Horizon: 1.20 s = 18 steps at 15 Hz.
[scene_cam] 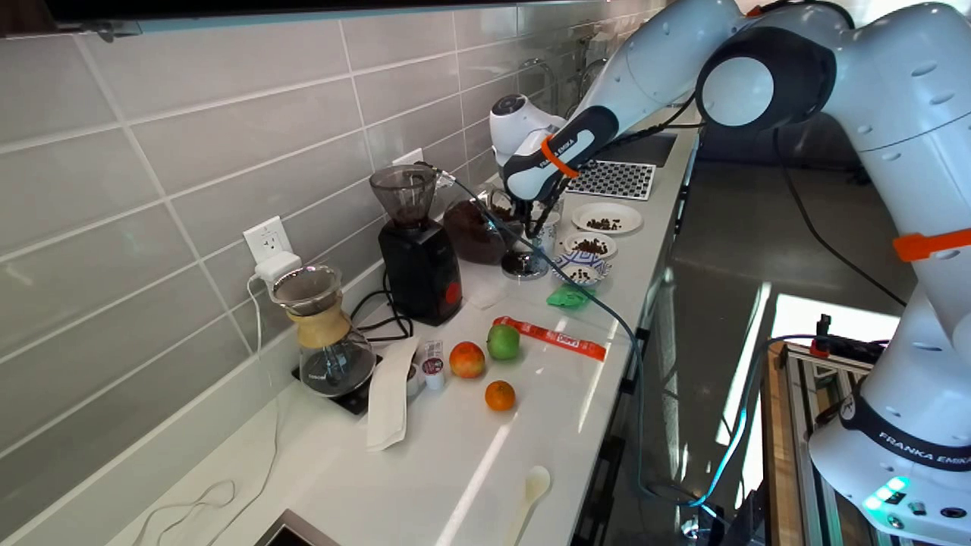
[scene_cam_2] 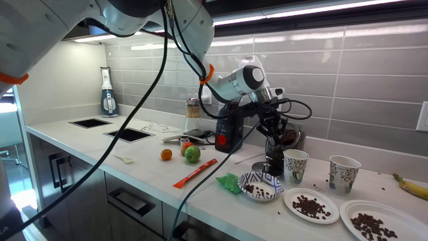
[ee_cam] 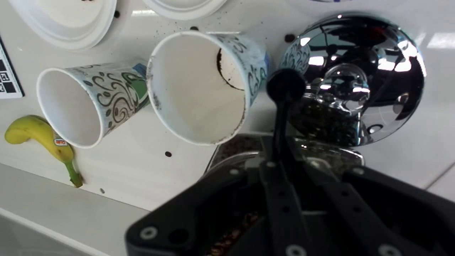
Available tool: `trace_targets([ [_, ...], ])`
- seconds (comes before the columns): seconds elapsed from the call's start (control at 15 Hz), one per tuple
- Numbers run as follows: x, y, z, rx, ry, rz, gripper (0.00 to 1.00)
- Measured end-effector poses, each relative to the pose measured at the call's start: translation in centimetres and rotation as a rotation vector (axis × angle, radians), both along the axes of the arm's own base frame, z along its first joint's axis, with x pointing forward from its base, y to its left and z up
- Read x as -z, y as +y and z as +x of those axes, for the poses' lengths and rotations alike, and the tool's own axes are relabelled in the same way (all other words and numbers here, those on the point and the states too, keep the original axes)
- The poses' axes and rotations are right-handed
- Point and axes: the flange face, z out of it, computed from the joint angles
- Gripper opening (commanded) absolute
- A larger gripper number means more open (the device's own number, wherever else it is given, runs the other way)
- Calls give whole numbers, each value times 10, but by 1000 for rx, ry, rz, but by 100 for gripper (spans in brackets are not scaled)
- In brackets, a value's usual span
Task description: Use the black ladle to place some contents from the glass container into the coffee cup on the left.
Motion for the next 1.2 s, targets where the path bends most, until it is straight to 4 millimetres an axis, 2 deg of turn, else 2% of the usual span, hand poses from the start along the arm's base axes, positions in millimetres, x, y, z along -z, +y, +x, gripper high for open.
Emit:
trace_targets([
  [0.67,-17,-1,-16,76,-93,49,2],
  [1.2,-34,18,-40,117,-97,62,2],
])
